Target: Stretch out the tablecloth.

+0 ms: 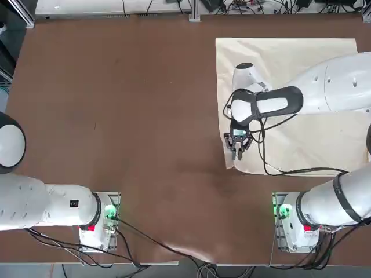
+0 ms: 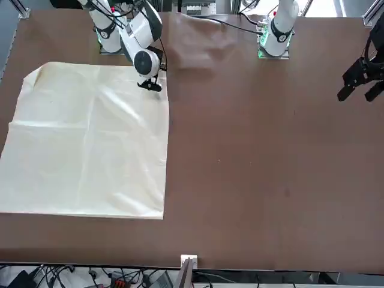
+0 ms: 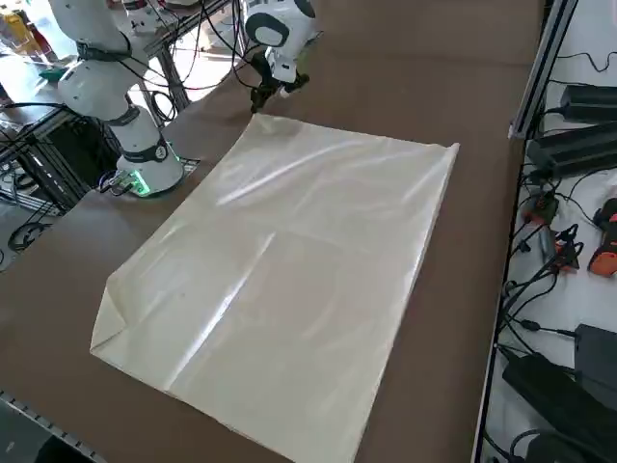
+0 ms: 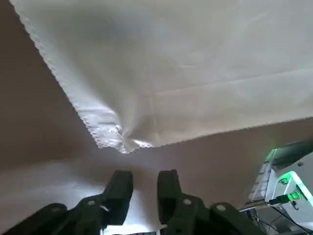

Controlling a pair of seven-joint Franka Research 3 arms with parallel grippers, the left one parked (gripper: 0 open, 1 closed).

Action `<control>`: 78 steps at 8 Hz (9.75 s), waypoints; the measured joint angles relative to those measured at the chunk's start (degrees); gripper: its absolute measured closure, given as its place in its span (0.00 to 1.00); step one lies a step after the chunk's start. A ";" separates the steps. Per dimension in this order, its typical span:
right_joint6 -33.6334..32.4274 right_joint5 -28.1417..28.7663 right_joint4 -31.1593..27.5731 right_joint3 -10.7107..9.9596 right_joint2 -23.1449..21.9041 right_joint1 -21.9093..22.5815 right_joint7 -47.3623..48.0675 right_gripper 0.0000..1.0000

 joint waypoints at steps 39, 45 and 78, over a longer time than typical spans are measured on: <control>-1.13 -44.85 16.68 -8.68 19.43 -95.60 -74.50 0.80; -19.39 -45.02 31.72 -8.05 19.03 -95.97 -82.61 0.80; -33.14 -28.58 60.54 -6.31 5.56 -38.67 -44.57 0.00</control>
